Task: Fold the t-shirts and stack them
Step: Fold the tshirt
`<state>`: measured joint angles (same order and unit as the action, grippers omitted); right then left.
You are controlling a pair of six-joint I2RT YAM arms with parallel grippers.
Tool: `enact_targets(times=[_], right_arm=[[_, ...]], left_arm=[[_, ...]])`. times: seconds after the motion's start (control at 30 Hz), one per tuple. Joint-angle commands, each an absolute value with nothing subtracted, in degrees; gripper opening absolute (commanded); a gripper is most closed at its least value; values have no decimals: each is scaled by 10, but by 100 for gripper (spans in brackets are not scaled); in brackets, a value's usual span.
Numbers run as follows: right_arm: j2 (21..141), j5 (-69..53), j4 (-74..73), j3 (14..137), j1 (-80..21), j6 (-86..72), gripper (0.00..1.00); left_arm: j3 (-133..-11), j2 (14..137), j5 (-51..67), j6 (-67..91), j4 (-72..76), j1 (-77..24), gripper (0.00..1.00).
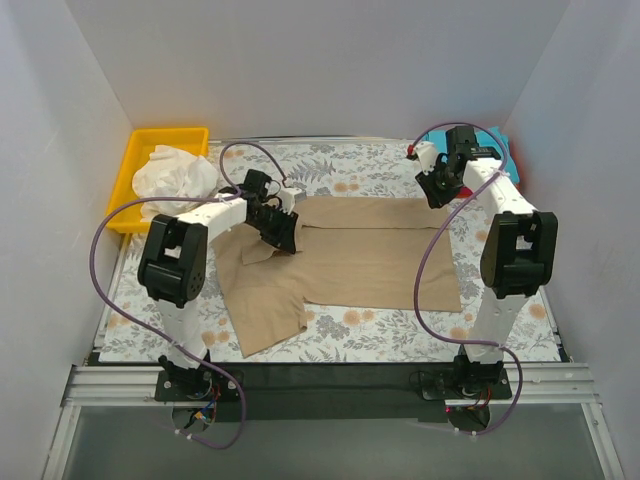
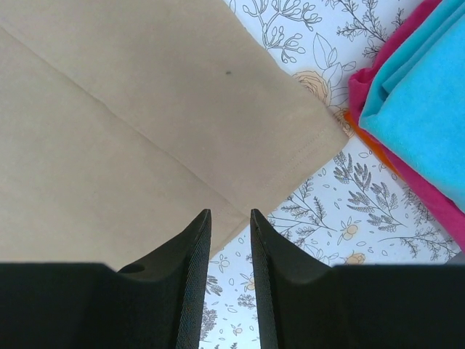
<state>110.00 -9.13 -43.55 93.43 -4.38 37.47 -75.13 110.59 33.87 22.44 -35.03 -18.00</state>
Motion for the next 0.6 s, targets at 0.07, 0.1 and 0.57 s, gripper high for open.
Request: enact_targets(times=[0.07,0.1,0.57], right_arm=[[1064,-102,-461,934,-41,395,31],[1056,-110,-474,932,-42,400,32],[779,-72,-504,543,-76,546,53]], left_arm=[[-758,1032,410,197,-384,-187,33],[-759,1011,419,186,-391,-187,34],[-543,701,297,-40,-575,-160,48]])
